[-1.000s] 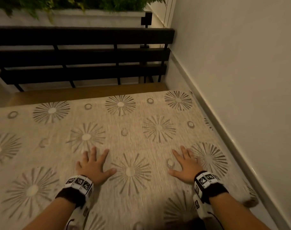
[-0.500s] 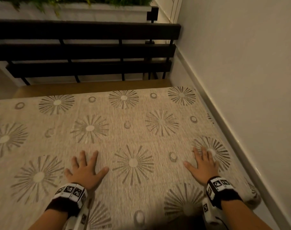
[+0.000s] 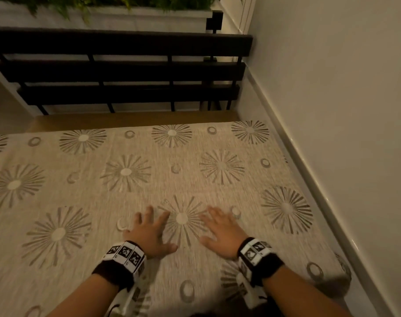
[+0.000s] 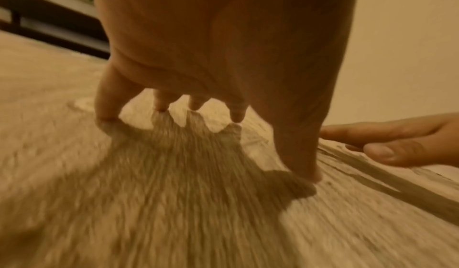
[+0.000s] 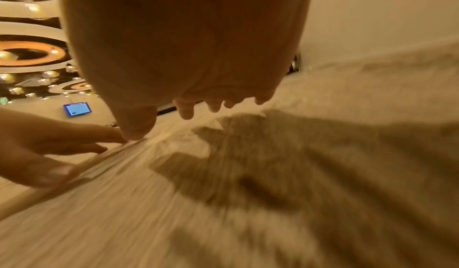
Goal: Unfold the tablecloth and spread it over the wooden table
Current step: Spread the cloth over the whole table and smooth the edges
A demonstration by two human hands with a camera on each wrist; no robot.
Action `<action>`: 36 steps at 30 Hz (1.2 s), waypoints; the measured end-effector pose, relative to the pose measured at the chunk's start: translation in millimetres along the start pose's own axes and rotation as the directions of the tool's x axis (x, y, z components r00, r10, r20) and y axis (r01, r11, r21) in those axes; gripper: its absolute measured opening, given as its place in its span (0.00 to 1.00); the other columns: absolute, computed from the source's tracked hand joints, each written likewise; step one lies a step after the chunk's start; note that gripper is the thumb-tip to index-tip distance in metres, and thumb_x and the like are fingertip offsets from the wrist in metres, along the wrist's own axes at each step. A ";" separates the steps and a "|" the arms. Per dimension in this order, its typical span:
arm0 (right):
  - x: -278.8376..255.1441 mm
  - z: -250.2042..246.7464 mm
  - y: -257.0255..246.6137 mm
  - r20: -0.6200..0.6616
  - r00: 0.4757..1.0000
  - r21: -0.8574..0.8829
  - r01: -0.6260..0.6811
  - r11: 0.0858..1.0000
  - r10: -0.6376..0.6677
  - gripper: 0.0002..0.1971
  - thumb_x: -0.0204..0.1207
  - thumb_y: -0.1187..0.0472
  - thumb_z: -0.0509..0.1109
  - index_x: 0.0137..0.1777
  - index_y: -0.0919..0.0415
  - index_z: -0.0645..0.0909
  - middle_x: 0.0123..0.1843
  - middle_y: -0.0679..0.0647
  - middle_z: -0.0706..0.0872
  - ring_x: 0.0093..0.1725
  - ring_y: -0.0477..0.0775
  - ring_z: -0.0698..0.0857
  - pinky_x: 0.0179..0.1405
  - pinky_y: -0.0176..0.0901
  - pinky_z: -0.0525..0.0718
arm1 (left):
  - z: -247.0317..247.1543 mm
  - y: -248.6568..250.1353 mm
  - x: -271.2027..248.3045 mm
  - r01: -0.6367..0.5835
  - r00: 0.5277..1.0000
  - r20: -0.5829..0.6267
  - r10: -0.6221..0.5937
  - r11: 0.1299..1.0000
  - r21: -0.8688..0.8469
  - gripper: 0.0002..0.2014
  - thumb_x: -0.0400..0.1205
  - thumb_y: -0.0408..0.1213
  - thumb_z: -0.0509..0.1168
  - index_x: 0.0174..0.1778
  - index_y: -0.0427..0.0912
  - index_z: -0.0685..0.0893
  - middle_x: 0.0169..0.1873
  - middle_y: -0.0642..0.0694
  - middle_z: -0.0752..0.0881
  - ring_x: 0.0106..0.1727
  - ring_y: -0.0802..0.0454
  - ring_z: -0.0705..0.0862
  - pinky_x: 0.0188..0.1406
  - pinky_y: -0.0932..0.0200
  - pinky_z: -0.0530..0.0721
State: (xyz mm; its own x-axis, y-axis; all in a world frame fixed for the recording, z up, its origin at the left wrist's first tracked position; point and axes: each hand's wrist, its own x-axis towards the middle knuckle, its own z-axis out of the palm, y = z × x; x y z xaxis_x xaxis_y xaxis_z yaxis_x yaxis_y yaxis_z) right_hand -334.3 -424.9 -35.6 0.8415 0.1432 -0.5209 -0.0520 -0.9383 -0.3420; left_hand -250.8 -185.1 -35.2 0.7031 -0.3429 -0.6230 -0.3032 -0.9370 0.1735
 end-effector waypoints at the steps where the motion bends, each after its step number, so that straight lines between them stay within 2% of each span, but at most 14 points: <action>1: 2.7 5.8 0.4 0.038 0.999 -0.018 0.019 1.000 -0.018 0.41 0.76 0.27 0.49 0.85 0.44 0.42 0.86 0.49 0.33 0.85 0.52 0.34 0.81 0.57 0.34 | 3.7 2.5 0.4 0.015 1.000 0.020 -0.015 1.000 0.015 0.54 0.65 0.76 0.62 0.79 0.69 0.35 0.83 0.46 0.31 0.83 0.32 0.36 0.76 0.24 0.56; 3: -2.9 9.2 24.6 0.031 0.999 -0.022 0.008 1.000 -0.007 0.41 0.77 0.29 0.51 0.84 0.43 0.40 0.85 0.47 0.30 0.84 0.51 0.33 0.83 0.54 0.35 | 6.7 0.6 2.3 0.035 0.999 0.011 -0.036 0.999 0.027 0.55 0.64 0.76 0.64 0.79 0.70 0.36 0.83 0.48 0.32 0.83 0.34 0.37 0.75 0.24 0.57; 7: -48.1 -0.1 120.5 -0.109 0.958 0.044 -0.260 0.965 0.263 0.59 0.53 0.14 0.28 0.84 0.43 0.39 0.84 0.45 0.33 0.85 0.53 0.36 0.83 0.51 0.37 | 5.9 -2.9 6.8 0.034 0.999 -0.003 -0.034 0.999 0.023 0.56 0.62 0.76 0.66 0.79 0.71 0.38 0.84 0.48 0.34 0.83 0.33 0.39 0.74 0.24 0.59; 12: -96.3 -8.6 204.1 -0.096 0.584 0.165 -0.790 0.591 0.806 0.42 0.75 0.26 0.38 0.85 0.46 0.36 0.87 0.57 0.37 0.85 0.62 0.42 0.83 0.63 0.43 | 7.9 -2.2 17.3 0.031 0.999 0.021 -0.031 1.000 -0.001 0.58 0.59 0.76 0.68 0.79 0.71 0.40 0.83 0.45 0.35 0.82 0.30 0.38 0.75 0.23 0.57; 13: -88.8 -8.4 197.4 -0.149 0.594 0.129 -0.781 0.612 0.790 0.39 0.78 0.30 0.37 0.85 0.49 0.38 0.87 0.58 0.38 0.85 0.63 0.42 0.83 0.63 0.42 | 7.7 -2.6 17.9 0.035 0.999 0.022 -0.034 0.999 -0.009 0.59 0.58 0.75 0.69 0.79 0.71 0.40 0.83 0.45 0.35 0.82 0.29 0.38 0.75 0.23 0.57; 16: -50.3 -4.8 137.4 -0.341 0.849 0.040 -0.416 0.909 0.404 0.34 0.81 0.40 0.39 0.85 0.52 0.42 0.87 0.57 0.39 0.86 0.62 0.42 0.83 0.60 0.41 | 6.3 -3.2 18.5 0.044 0.999 0.021 -0.044 0.999 -0.012 0.59 0.58 0.74 0.71 0.80 0.69 0.41 0.83 0.45 0.35 0.82 0.30 0.38 0.76 0.24 0.57; 19: -26.4 12.5 67.9 -0.229 0.973 -0.033 -0.033 0.999 0.025 0.30 0.86 0.44 0.44 0.85 0.48 0.41 0.85 0.47 0.34 0.84 0.49 0.35 0.81 0.51 0.33 | 2.8 2.4 17.4 0.049 0.999 0.014 -0.050 0.999 0.019 0.59 0.60 0.71 0.73 0.81 0.66 0.44 0.83 0.42 0.38 0.82 0.29 0.41 0.77 0.28 0.57; 21: -28.3 23.3 64.5 -0.204 0.979 -0.054 -0.026 0.998 0.015 0.30 0.86 0.43 0.44 0.85 0.46 0.40 0.85 0.47 0.34 0.84 0.48 0.34 0.81 0.49 0.32 | 1.6 6.3 17.9 0.055 0.998 0.025 -0.056 0.998 0.025 0.58 0.61 0.69 0.74 0.81 0.64 0.46 0.83 0.41 0.39 0.82 0.28 0.42 0.79 0.30 0.56; 24: -53.1 34.6 116.4 -0.255 0.929 0.010 -0.273 0.962 0.267 0.33 0.82 0.39 0.41 0.85 0.46 0.41 0.87 0.53 0.40 0.85 0.53 0.38 0.83 0.54 0.38 | 5.3 3.5 21.1 0.057 0.998 0.017 -0.058 0.997 0.046 0.59 0.60 0.71 0.72 0.82 0.63 0.45 0.83 0.39 0.38 0.82 0.27 0.41 0.79 0.31 0.55; 27: -105.7 36.8 178.6 -0.333 0.710 0.177 -0.600 0.780 0.621 0.36 0.80 0.36 0.41 0.85 0.51 0.45 0.87 0.59 0.46 0.86 0.60 0.46 0.83 0.58 0.45 | 12.8 0.5 22.6 0.066 0.996 0.049 -0.070 0.995 0.075 0.59 0.62 0.75 0.67 0.81 0.65 0.36 0.83 0.41 0.33 0.82 0.28 0.37 0.79 0.28 0.54; 30: -135.7 38.5 193.9 -0.191 0.549 0.257 -0.772 0.581 0.814 0.35 0.82 0.36 0.38 0.85 0.52 0.39 0.87 0.60 0.38 0.85 0.62 0.40 0.83 0.63 0.42 | 16.5 3.8 16.8 0.100 0.990 0.086 -0.113 0.985 0.138 0.55 0.66 0.78 0.57 0.78 0.66 0.28 0.81 0.44 0.27 0.82 0.30 0.33 0.79 0.28 0.50; 33: -116.0 43.5 157.0 -0.383 0.747 0.146 -0.532 0.834 0.544 0.38 0.78 0.39 0.36 0.85 0.56 0.48 0.87 0.61 0.46 0.86 0.60 0.45 0.83 0.61 0.47 | 15.5 8.8 10.7 0.128 0.983 0.111 -0.148 0.977 0.169 0.52 0.67 0.79 0.52 0.77 0.66 0.26 0.80 0.47 0.25 0.82 0.33 0.31 0.79 0.28 0.47; 35: -103.8 57.0 132.1 -0.357 0.890 -0.001 -0.305 0.952 0.284 0.38 0.76 0.38 0.34 0.85 0.51 0.46 0.86 0.52 0.40 0.86 0.53 0.42 0.84 0.58 0.43 | 13.5 10.0 8.6 0.132 0.981 0.120 -0.153 0.978 0.164 0.53 0.67 0.79 0.51 0.78 0.65 0.26 0.80 0.47 0.24 0.82 0.34 0.30 0.78 0.28 0.45; 36: -105.0 63.9 127.6 -0.331 0.905 -0.024 -0.292 0.956 0.268 0.37 0.76 0.38 0.33 0.85 0.49 0.45 0.85 0.48 0.37 0.85 0.50 0.40 0.84 0.57 0.41 | 12.2 10.7 7.4 0.131 0.981 0.122 -0.151 0.978 0.161 0.53 0.67 0.80 0.51 0.78 0.64 0.26 0.80 0.46 0.24 0.82 0.34 0.30 0.78 0.28 0.45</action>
State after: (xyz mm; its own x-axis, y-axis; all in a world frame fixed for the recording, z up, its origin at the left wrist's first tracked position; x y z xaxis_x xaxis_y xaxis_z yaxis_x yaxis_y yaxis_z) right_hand -463.7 -539.6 -74.5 0.9257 -0.2259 -0.3035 -0.2822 -0.9465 -0.1564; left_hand -256.7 -196.8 -47.3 0.6573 -0.1865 -0.7302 -0.3079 -0.9508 -0.0343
